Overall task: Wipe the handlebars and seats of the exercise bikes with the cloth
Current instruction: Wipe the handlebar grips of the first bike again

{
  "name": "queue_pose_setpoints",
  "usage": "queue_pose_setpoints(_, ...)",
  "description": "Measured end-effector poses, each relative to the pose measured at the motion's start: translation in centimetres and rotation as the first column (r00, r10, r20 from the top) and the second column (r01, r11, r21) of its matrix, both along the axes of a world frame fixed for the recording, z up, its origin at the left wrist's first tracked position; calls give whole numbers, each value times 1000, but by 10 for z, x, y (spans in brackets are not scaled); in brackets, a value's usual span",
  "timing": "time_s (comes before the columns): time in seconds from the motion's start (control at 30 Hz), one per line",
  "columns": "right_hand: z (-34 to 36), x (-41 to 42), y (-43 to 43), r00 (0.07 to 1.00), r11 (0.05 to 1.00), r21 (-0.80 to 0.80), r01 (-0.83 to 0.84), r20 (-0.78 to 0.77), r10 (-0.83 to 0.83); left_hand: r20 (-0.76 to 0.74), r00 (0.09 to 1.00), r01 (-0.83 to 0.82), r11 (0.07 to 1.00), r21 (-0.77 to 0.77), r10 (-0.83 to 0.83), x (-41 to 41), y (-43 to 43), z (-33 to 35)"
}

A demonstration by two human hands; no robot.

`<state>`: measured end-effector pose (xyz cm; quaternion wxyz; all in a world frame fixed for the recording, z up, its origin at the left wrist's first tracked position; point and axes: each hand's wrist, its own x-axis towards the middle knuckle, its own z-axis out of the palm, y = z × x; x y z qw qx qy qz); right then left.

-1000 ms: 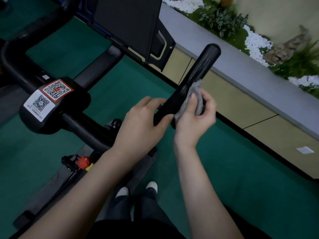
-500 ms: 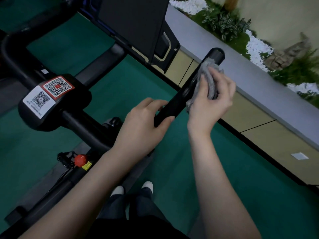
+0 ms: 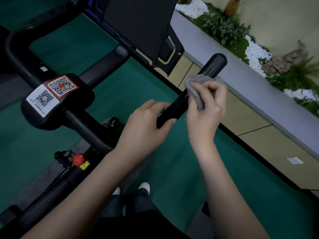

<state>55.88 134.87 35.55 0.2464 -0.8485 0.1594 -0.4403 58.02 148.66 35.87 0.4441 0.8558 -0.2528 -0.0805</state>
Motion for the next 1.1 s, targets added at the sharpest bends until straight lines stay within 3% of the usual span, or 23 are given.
queue_pose_setpoints(0.1, 8, 5, -10, 1000, 999, -55, 0, -9, 0, -5, 1000, 0, 1000, 3, 0, 1, 0, 1)
queue_pose_setpoints(0.3, 22, 21, -25, 987, 995, 63, 82, 131, -89, -18, 1000, 4, 1000, 15, -4, 0, 1, 1)
queue_pose_setpoints(0.5, -5, 0, 5, 985, 959, 284, 23, 156, -69, -5, 1000, 4, 1000, 18, -4, 2, -1, 2)
queue_pose_setpoints(0.77, 9, 16, -1, 935, 849, 528, 29, 286, -210, -3, 999, 34, 999, 5, -34, 21, -26, 9)
queue_pose_setpoints(0.97, 7, 16, -1, 901, 637, 768, -64, 319, -294, -40, 999, 35, 999, -28, -36, 29, -41, 7)
queue_pose_setpoints(1.1, 22, 33, -26, 855, 456, 853, -252, 417, -308, -64, 998, 21, 998, -51, -24, 30, -42, 6)
